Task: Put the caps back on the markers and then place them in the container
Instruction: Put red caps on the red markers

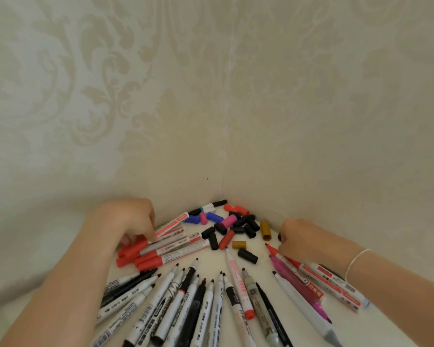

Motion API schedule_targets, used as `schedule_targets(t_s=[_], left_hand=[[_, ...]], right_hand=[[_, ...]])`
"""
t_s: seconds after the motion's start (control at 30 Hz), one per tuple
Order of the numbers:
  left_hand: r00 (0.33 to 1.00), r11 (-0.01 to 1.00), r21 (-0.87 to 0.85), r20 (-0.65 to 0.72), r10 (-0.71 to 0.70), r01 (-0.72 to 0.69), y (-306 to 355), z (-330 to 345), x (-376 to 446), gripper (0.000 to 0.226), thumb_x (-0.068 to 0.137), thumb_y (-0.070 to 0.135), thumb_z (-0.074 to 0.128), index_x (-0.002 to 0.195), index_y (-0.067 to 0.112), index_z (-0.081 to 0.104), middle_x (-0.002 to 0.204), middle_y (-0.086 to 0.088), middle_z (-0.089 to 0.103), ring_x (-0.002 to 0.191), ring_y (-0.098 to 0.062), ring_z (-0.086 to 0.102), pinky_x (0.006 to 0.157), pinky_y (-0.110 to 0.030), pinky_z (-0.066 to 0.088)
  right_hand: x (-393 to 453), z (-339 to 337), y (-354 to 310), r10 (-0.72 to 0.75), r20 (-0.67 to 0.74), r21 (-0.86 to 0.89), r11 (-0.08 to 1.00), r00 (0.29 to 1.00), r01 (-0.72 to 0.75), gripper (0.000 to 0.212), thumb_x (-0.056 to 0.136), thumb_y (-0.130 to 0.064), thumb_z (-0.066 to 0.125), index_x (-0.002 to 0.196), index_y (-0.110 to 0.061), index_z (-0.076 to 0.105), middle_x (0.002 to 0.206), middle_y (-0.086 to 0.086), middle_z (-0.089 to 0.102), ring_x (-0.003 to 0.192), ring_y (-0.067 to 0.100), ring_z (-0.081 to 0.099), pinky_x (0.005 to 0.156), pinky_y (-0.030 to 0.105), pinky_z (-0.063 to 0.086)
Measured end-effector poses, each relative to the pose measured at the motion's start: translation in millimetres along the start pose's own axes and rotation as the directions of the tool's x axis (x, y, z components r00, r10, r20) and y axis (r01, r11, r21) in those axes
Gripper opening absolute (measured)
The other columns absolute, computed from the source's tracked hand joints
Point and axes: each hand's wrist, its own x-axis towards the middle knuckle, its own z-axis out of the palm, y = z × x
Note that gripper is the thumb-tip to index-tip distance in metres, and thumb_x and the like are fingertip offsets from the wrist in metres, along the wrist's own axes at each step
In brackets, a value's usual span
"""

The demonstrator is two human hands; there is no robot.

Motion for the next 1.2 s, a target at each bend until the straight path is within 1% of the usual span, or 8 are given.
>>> schedule_targets(t_s=[0.1, 0.37, 0.63, 0.8, 0.87, 0.93, 1.1, 1.2], left_hand=[[1.000, 0.996, 0.087, -0.009, -0.020, 0.021, 6.3, 6.6, 4.2, 0.027, 0.077, 0.024, 0.078, 0.099, 0.011, 0.071, 0.098, -0.007, 0.072, 0.095, -0.024, 0.069, 0.078, -0.031, 0.057], [0.998, 0.982, 0.189, -0.057, 0.016, -0.005, 13.9, 19.0, 18.3, 0.036, 0.068, 0.030, 0.083, 0.097, 0.013, 0.071, 0.096, -0.004, 0.073, 0.090, -0.020, 0.068, 0.078, -0.030, 0.054], [0.989, 0.979, 0.190, -0.110, 0.101, -0.078, 12.6, 20.7, 22.6, 0.025, 0.072, 0.029, 0.075, 0.095, 0.020, 0.066, 0.099, -0.001, 0.069, 0.090, -0.019, 0.065, 0.080, -0.031, 0.054], [0.867, 0.937, 0.168, -0.358, 0.347, -0.306, 48.4, 29.5, 17.3, 0.004, 0.090, 0.027, 0.058, 0.093, 0.025, 0.060, 0.096, 0.004, 0.053, 0.090, -0.017, 0.054, 0.072, -0.027, 0.039], [0.813, 0.905, 0.136, -0.401, 0.422, -0.402, 64.3, 38.2, 20.3, 0.014, 0.094, 0.029, 0.054, 0.103, 0.024, 0.063, 0.103, 0.004, 0.054, 0.094, -0.017, 0.056, 0.077, -0.029, 0.042], [0.783, 0.883, 0.109, -0.420, 0.458, -0.457, 77.4, 45.7, 29.7, 0.025, 0.097, 0.028, 0.050, 0.119, 0.024, 0.061, 0.116, 0.003, 0.057, 0.100, -0.017, 0.057, 0.088, -0.032, 0.045], [0.756, 0.851, 0.137, -0.404, 0.515, -0.507, 104.0, 46.8, 68.6, 0.038, 0.098, 0.013, 0.044, 0.134, 0.021, 0.053, 0.136, 0.001, 0.054, 0.121, -0.018, 0.051, 0.104, -0.035, 0.039], [0.758, 0.845, 0.241, -0.373, 0.535, -0.478, 113.3, 43.6, 91.6, 0.048, 0.092, 0.002, 0.047, 0.135, 0.022, 0.053, 0.136, 0.001, 0.056, 0.123, -0.018, 0.052, 0.106, -0.034, 0.036]], right_hand=[[5.5, 9.1, 0.7, 0.003, -0.009, -0.004, 1.000, 1.000, -0.003, 0.037, 0.092, -0.022, 0.052, 0.060, -0.019, 0.033, 0.059, -0.003, 0.037, 0.051, 0.009, 0.037, 0.046, 0.018, 0.028], [19.4, 19.8, -3.1, 0.035, -0.062, -0.045, 0.998, 0.997, -0.038, 0.036, 0.092, -0.021, 0.051, 0.060, -0.017, 0.035, 0.058, -0.001, 0.039, 0.049, 0.009, 0.037, 0.043, 0.018, 0.028], [22.0, 13.3, -3.4, 0.013, -0.206, 0.342, 0.938, 0.979, 0.060, 0.024, 0.091, -0.026, 0.054, 0.072, -0.016, 0.043, 0.065, -0.002, 0.047, 0.055, 0.012, 0.040, 0.051, 0.026, 0.032], [20.7, 2.0, -3.1, 0.038, -0.397, 0.539, 0.819, 0.917, 0.199, 0.019, 0.093, -0.025, 0.053, 0.091, -0.006, 0.054, 0.065, 0.001, 0.055, 0.054, 0.013, 0.048, 0.048, 0.024, 0.037], [15.7, -4.6, -4.4, 0.050, -0.420, 0.651, 0.712, 0.906, 0.263, 0.016, 0.096, -0.023, 0.050, 0.093, -0.007, 0.049, 0.067, 0.007, 0.062, 0.051, 0.017, 0.059, 0.044, 0.026, 0.044], [12.0, -9.4, -5.2, 0.042, -0.415, 0.697, 0.656, 0.909, 0.288, 0.014, 0.098, -0.022, 0.047, 0.094, -0.009, 0.045, 0.068, 0.012, 0.063, 0.041, 0.011, 0.058, 0.037, 0.020, 0.041], [15.1, -11.7, -3.0, 0.022, -0.465, 0.616, 0.726, 0.885, 0.305, 0.016, 0.097, -0.027, 0.049, 0.094, -0.012, 0.049, 0.077, 0.008, 0.055, 0.055, 0.017, 0.044, 0.048, 0.026, 0.037], [14.2, -10.0, -0.6, 0.034, -0.463, 0.608, 0.739, 0.886, 0.290, 0.015, 0.096, -0.028, 0.050, 0.095, -0.013, 0.050, 0.076, 0.004, 0.054, 0.055, 0.014, 0.043, 0.045, 0.022, 0.036]])
